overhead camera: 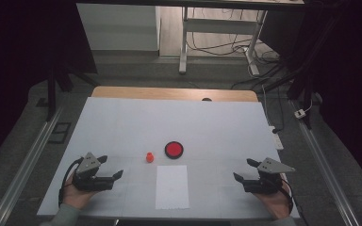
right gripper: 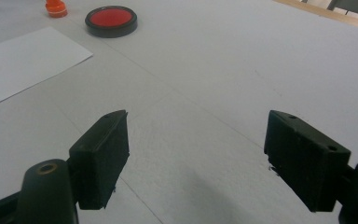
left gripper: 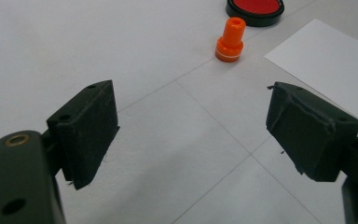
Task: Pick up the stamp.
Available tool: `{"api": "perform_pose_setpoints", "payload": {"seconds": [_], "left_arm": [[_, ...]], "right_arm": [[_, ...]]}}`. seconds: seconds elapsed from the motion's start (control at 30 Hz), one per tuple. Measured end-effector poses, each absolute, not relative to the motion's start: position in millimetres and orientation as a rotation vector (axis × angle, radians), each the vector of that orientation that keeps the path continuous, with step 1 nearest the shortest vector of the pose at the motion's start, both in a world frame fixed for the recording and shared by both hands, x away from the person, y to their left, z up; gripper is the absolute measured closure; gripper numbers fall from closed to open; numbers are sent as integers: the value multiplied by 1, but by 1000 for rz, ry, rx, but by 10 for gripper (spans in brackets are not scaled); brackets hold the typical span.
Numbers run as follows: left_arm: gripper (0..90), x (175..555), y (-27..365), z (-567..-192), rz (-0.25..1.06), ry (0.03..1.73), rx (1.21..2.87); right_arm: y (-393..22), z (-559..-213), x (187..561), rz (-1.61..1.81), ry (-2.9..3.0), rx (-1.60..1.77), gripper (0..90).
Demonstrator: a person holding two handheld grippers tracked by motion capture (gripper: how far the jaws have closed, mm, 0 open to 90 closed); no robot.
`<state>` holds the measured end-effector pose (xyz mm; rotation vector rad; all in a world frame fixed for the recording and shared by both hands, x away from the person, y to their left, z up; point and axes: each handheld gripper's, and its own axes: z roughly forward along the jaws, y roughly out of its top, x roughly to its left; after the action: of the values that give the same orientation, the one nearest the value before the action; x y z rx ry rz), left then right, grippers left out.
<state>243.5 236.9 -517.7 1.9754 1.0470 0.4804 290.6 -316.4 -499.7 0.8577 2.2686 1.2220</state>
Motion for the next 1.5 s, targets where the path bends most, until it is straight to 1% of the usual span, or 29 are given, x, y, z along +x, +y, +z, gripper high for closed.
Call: {"api": "perform_pose_setpoints", "payload": {"seconds": [0.77, 1.13, 1.37, 1.5], "left_arm": [[170, 243, 236, -518, 492, 1048, 1980], [177, 242, 234, -513, 497, 1022, 1984], [178, 240, 225, -495, 529, 965, 1986], [178, 243, 222, -493, 530, 956, 1998]], "right_arm": [[-311, -504, 290, 1199, 2284, 836, 239], [-312, -505, 291, 1198, 2289, 842, 241], [-311, -505, 292, 1191, 2284, 844, 241], [-311, -505, 293, 1193, 2297, 839, 241]]}}
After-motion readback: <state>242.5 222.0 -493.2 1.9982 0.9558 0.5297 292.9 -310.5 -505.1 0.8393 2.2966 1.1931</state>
